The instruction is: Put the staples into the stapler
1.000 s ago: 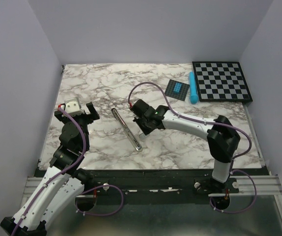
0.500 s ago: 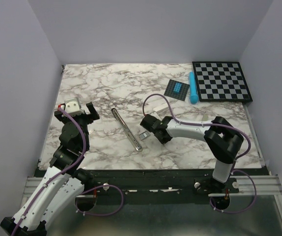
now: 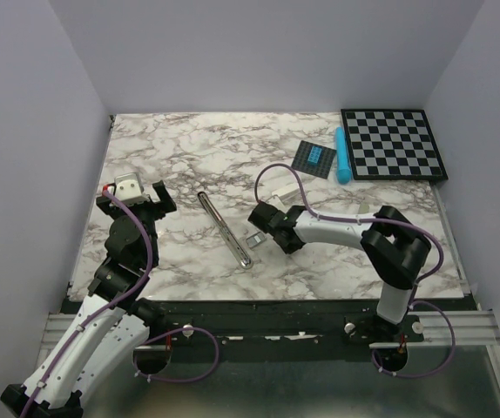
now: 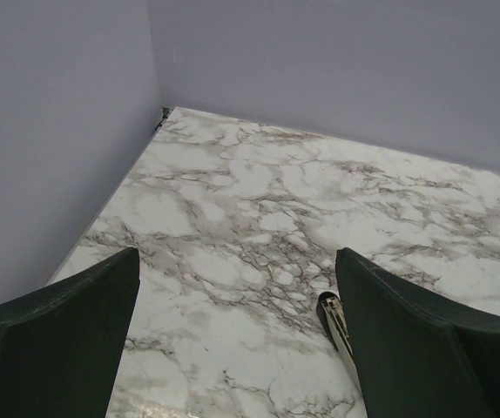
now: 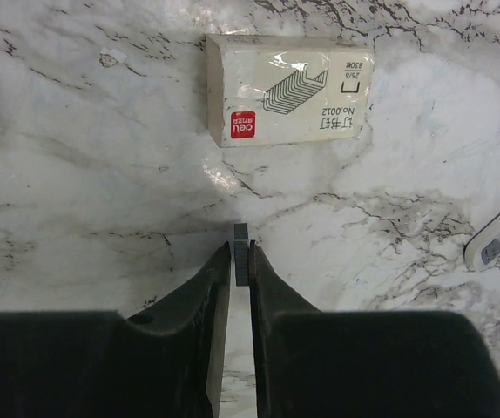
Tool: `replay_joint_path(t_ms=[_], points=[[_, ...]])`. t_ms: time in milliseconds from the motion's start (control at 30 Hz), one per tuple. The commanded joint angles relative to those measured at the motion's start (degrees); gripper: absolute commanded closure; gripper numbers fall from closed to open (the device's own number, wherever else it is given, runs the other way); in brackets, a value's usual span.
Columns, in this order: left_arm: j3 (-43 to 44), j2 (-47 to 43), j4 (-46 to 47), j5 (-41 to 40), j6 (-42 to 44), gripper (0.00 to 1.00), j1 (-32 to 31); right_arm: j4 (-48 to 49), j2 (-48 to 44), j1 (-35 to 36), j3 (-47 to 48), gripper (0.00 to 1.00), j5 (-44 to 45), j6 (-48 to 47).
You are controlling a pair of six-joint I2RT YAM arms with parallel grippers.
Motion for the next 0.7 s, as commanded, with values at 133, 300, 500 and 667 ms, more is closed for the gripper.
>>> replay_joint_path(t_ms=[133, 300, 500, 667], points=[[-0.11, 0.52, -0.40, 0.69, -0.51, 0.01, 0.41, 4.44, -0.96, 0.23, -3.55, 0.69, -7.11, 3.98], [-0.11, 0.79, -0.31, 0.78, -0.60, 0.01, 0.41, 5.23, -2.02, 0.58, -3.73, 0.68, -7.91, 4.24], [-0.02, 0.96, -0.40, 0.87, -0.68, 0.01, 0.41, 4.79, -1.23, 1.81, -3.21, 0.68, -7.38, 4.68], [-0.02, 0.96, -0.49, 0.87, -0.68, 0.01, 0.50, 4.88, 0.17, 4.36, -2.59, 0.77, -6.67, 6.00]])
